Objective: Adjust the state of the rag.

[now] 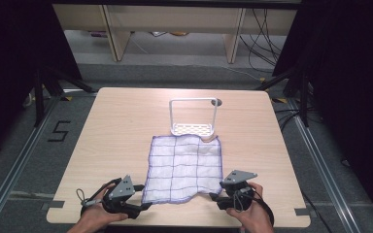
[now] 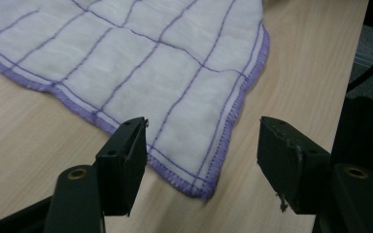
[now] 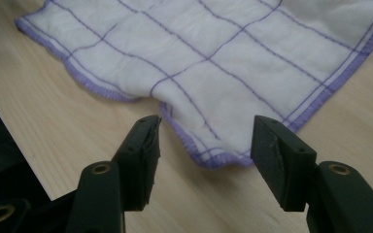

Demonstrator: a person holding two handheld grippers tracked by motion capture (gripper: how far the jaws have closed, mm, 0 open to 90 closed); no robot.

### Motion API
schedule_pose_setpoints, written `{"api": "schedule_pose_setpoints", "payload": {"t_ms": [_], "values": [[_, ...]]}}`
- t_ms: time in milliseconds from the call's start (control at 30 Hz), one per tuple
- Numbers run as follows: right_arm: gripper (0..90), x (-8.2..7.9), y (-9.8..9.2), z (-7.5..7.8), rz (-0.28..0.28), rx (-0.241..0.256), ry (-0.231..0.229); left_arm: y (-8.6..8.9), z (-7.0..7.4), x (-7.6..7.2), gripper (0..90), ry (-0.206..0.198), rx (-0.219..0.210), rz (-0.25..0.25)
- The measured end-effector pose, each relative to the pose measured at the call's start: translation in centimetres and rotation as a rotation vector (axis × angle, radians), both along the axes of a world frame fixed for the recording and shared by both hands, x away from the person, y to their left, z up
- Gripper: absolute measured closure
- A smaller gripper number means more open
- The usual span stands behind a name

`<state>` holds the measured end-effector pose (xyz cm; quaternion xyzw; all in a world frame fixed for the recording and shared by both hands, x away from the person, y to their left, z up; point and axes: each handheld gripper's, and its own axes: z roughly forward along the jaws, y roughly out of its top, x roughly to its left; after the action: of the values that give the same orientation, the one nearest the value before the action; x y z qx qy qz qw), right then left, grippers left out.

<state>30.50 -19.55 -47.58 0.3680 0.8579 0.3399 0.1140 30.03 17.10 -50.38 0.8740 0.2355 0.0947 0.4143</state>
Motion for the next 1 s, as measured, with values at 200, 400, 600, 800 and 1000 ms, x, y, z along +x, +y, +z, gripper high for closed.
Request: {"api": "schedule_pose_setpoints", "payload": {"t_ms": [200, 400, 600, 800, 1000], "values": [[51.4, 0.0, 0.1, -0.5, -0.014, -0.034, -0.003, -0.7, -0.9, 0.9, 40.8, -0.001, 0.05, -0.006], [71.1, 0.1, 0.1, -0.9, 0.022, -0.061, 0.014, -1.0, -1.5, 1.2, 61.5, -0.004, 0.039, -0.018], [87.2, -0.2, -0.5, -0.2, 0.046, -0.072, -0.035, -0.7, -1.1, 1.5, 86.3, -0.02, 0.038, -0.018], [87.5, -2.2, -2.1, 1.8, 0.029, -0.038, -0.06, 0.2, 0.3, 0.5, 86.8, -0.025, -0.016, -0.026], [86.2, -4.5, -3.1, 0.8, 0.031, -0.042, -0.027, -0.6, -0.1, -1.3, 85.3, 0.003, 0.024, -0.125]]}}
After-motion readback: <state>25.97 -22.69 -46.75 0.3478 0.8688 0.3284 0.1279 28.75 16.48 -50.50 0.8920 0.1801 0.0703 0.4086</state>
